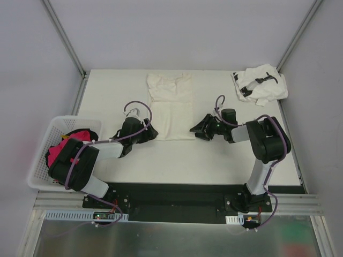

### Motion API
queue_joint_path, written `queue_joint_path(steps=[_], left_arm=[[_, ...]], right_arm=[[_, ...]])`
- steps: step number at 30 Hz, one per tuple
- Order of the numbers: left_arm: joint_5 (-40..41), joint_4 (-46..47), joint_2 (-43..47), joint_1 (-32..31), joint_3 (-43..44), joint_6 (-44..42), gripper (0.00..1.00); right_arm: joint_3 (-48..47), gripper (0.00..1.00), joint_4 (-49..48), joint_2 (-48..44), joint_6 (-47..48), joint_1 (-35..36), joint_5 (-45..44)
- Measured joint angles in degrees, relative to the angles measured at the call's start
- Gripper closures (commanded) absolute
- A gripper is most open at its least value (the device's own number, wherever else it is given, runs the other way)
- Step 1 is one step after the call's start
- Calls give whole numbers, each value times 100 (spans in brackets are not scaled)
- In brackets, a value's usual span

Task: Fold and stack the t-shirts
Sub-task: Grab one side of the 2/3 rectangular tshirt with both arms

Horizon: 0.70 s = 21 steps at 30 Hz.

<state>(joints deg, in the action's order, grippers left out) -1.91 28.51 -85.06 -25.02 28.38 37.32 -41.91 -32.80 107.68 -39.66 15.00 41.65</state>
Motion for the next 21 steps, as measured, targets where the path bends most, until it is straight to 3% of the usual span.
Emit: queue_joint_path(steps=[13, 17, 19, 20, 21], left_arm=[[-483, -46, 15, -4, -17, 238, 38], [-627, 48, -96, -13, 20, 286, 40], [-686, 122, -149, -17, 24, 304, 45], [-699, 151, -164, -17, 24, 321, 55], [-702, 168, -177, -15, 22, 337, 57]], right_arm=[[-133, 50, -326, 238, -247, 275, 7], [-146, 55, -463, 308, -341, 330, 4], [-146, 59, -503, 332, -361, 343, -7], [-146, 65, -514, 356, -378, 348, -17], [-146, 68, -533, 376, -391, 348, -17]])
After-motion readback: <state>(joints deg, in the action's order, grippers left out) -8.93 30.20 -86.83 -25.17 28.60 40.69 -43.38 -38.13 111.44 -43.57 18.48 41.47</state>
